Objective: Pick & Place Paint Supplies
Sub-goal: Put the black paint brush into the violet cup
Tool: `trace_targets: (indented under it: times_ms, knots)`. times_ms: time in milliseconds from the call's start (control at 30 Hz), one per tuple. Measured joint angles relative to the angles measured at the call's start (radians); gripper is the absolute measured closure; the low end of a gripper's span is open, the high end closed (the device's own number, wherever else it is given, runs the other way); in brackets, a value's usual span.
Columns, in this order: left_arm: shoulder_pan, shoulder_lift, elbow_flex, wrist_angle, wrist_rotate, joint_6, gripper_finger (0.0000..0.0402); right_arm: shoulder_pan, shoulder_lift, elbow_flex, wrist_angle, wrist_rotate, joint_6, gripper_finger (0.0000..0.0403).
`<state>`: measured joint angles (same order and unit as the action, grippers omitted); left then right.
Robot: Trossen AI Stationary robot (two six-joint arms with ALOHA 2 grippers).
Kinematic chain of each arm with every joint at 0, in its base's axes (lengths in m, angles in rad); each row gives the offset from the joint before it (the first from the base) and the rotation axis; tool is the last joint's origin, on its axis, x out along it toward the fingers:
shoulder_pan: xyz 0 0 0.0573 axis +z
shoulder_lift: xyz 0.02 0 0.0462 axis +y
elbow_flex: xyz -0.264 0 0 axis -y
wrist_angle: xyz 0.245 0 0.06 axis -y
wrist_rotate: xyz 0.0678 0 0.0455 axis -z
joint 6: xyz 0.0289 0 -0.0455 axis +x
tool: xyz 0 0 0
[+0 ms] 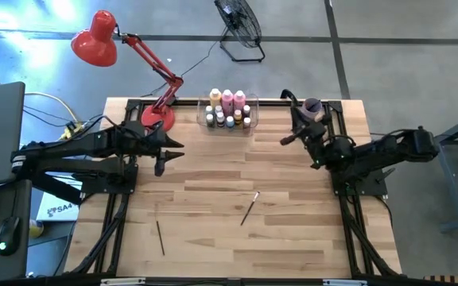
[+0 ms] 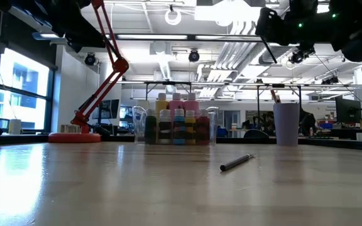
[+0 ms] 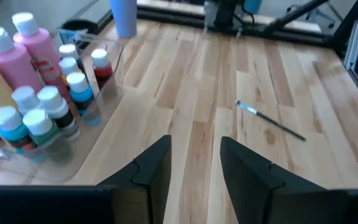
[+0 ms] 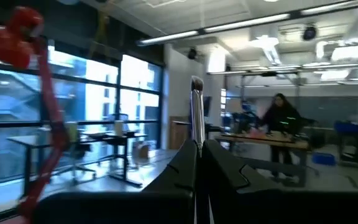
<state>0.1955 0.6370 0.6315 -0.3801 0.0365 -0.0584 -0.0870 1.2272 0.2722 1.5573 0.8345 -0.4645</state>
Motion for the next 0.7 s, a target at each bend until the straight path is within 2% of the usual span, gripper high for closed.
trace_targets:
  times_ms: [133, 233, 500, 600, 700]
  knots:
    - [0.0, 0.033, -0.001, 0.106, -0.003, -0.003, 0.0266, 0.04, 0.0, 0.0, -0.066, -0.096, 0.024, 0.0395]
    - [0.0, 0.089, 0.0, 0.258, 0.002, -0.001, 0.0266, 0.075, 0.0, 0.0, -0.115, -0.167, 0.06, 0.0395]
    - [0.001, 0.349, 0.0, 0.821, 0.029, 0.049, 0.0266, 0.147, 0.0, 0.008, -0.138, -0.341, 0.102, 0.0395]
    - [0.001, 0.439, 0.001, 0.964, 0.04, 0.093, 0.0266, 0.167, 0.005, 0.039, -0.174, -0.36, 0.102, 0.0395]
    - [0.0, 0.52, 0.023, 1.03, 0.04, 0.097, 0.0266, 0.182, 0.018, 0.091, -0.264, -0.39, 0.1, 0.0395]
